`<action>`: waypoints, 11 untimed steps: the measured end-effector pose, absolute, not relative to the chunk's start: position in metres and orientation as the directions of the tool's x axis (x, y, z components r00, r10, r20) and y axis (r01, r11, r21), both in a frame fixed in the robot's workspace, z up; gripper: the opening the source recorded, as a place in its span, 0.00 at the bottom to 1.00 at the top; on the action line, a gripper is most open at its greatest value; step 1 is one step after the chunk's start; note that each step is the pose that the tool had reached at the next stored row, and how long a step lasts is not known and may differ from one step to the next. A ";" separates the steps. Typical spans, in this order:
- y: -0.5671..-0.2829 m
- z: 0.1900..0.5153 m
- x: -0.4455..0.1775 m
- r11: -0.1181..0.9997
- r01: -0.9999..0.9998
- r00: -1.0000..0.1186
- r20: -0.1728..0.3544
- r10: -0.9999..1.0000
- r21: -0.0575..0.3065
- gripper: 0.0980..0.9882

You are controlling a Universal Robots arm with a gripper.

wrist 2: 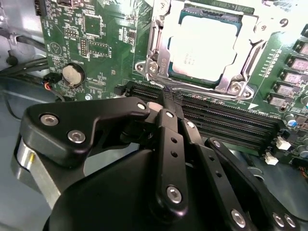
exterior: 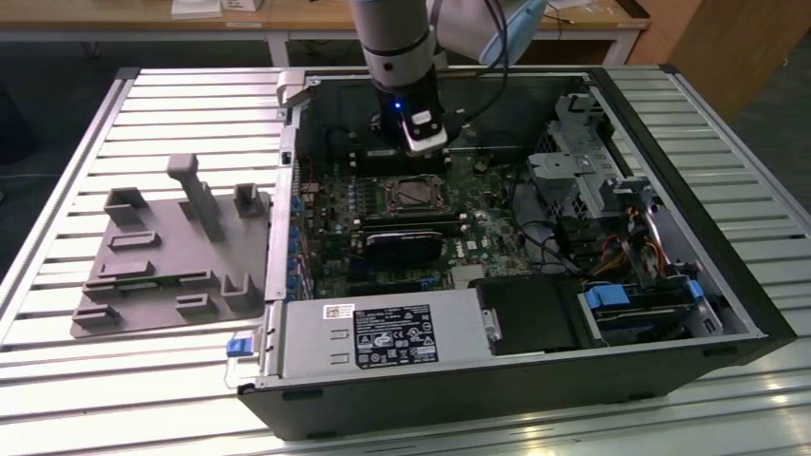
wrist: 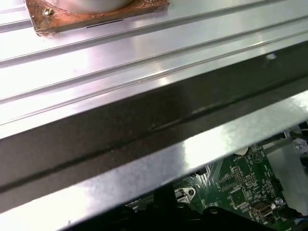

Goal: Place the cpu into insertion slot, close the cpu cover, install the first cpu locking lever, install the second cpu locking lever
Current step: 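Install the first cpu locking lever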

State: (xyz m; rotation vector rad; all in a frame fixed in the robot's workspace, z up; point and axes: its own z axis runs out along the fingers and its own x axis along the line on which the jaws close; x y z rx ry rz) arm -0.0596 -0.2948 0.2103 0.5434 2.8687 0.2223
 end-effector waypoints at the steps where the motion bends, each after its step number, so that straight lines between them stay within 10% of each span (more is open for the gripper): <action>1: -0.295 0.211 -0.060 0.921 0.344 -0.909 -0.180 0.375 0.185 0.00; 11: -0.295 0.211 -0.060 0.922 0.344 -0.909 -0.183 0.374 0.178 0.00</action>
